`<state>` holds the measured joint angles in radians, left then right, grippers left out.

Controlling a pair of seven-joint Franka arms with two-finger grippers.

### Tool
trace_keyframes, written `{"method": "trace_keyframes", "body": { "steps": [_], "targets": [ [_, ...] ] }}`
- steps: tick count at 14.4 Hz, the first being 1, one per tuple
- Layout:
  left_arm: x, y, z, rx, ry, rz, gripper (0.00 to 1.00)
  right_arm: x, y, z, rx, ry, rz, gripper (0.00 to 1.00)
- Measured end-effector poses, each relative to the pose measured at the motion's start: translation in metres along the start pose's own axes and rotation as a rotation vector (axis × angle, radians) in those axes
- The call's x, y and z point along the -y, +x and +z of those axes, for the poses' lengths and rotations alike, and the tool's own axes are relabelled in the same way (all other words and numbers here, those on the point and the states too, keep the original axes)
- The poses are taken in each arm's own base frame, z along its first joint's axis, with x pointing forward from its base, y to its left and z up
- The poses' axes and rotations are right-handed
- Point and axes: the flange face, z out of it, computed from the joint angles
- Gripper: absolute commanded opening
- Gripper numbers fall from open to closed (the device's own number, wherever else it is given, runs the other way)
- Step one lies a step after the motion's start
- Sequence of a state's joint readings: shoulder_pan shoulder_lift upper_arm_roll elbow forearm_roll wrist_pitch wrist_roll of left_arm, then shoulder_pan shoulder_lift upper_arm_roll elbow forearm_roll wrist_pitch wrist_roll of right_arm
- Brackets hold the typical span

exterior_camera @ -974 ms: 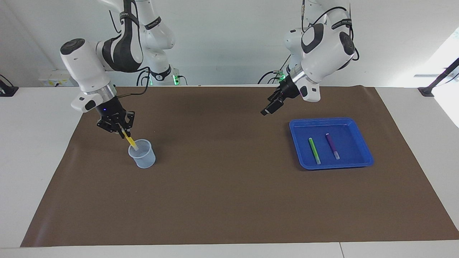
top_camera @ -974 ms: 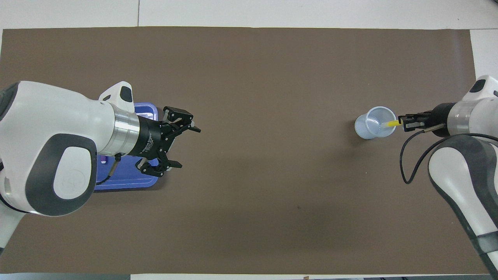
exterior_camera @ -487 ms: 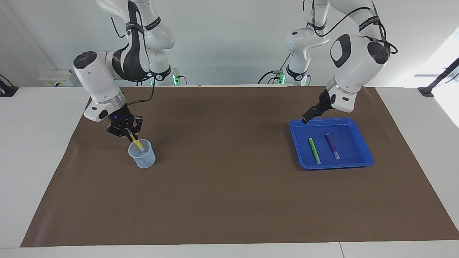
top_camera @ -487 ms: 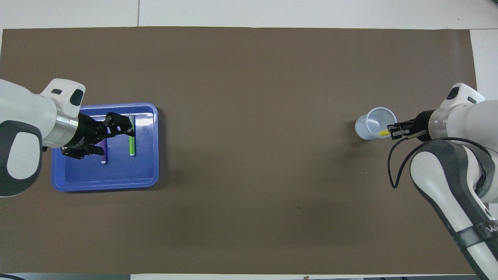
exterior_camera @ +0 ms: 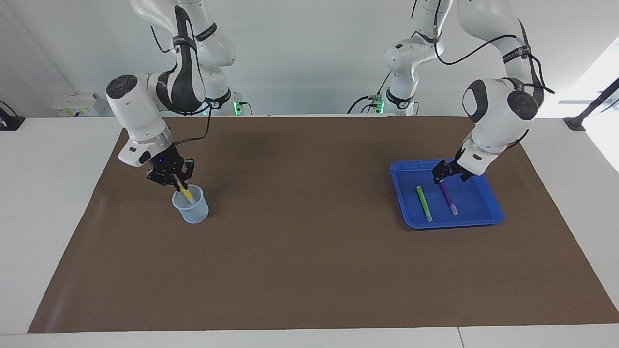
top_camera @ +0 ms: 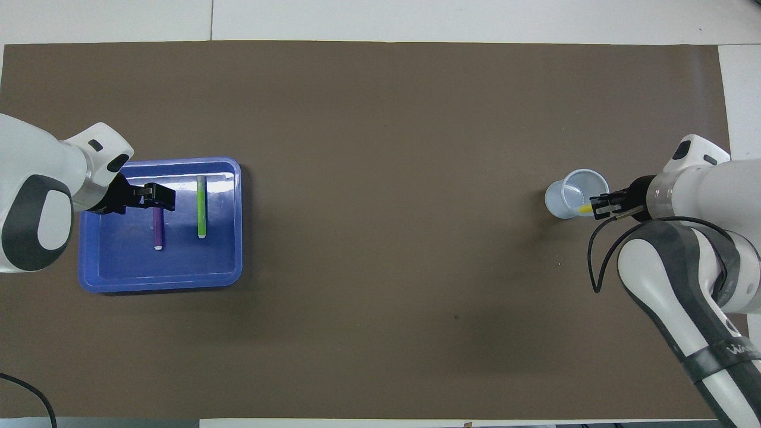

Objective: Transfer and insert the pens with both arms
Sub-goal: 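Insert the yellow pen into the cup while the left gripper grasps purple pen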

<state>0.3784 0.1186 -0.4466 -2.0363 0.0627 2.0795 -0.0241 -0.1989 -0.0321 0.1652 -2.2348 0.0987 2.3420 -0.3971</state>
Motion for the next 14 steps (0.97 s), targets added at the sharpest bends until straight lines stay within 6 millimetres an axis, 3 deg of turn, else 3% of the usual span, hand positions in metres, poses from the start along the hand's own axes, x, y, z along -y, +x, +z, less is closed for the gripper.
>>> {"method": "trace_keyframes", "body": {
  "steps": [4,10,14],
  "targets": [
    [0.003,0.007,0.027,-0.015,0.025,0.067,1.0,-0.002,0.002,-0.001,0.004,-0.048,-0.046,0.0],
    [0.014,0.0,0.055,-0.055,0.028,0.07,1.0,-0.003,0.006,-0.003,-0.017,-0.057,-0.055,0.0],
    [0.023,-0.001,0.071,-0.062,0.02,0.059,0.93,-0.007,0.013,0.01,-0.003,-0.044,-0.089,0.0]
  ]
}}
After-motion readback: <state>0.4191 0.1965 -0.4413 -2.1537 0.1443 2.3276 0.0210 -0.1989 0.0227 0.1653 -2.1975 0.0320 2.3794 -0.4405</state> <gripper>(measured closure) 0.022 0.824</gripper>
